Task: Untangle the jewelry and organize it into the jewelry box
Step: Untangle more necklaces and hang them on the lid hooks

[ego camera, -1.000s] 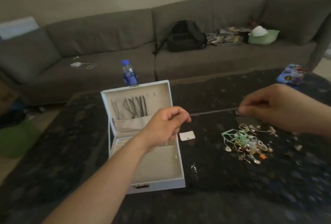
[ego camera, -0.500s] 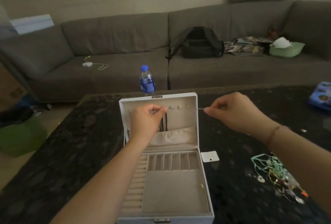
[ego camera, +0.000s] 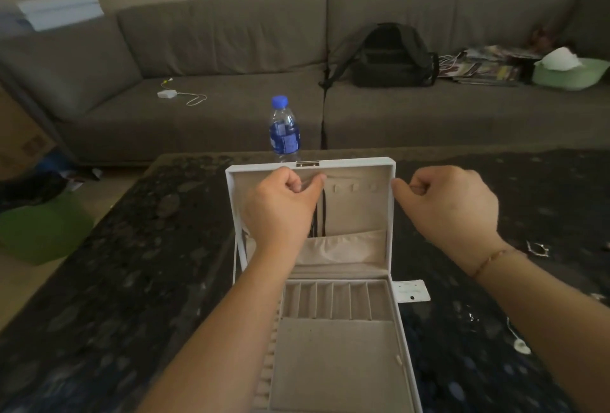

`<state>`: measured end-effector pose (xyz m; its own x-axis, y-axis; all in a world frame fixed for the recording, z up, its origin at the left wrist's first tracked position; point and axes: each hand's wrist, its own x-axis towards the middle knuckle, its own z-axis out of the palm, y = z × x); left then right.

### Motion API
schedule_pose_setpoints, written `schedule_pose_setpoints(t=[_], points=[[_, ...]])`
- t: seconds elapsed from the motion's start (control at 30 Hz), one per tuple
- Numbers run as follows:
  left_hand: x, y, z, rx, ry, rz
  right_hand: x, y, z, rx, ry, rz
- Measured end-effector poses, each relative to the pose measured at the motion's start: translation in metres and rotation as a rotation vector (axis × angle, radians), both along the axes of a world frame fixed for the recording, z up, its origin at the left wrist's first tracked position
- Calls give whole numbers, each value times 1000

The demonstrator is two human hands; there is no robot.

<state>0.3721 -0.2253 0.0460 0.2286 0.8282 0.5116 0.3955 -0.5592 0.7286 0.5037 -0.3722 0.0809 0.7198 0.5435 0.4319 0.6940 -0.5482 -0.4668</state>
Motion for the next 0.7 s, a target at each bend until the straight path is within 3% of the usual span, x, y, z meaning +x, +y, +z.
schedule_pose_setpoints(t=[0.7], points=[[11,-18,10,-2,60,-41,-14,16,-45,222,-175,-22]])
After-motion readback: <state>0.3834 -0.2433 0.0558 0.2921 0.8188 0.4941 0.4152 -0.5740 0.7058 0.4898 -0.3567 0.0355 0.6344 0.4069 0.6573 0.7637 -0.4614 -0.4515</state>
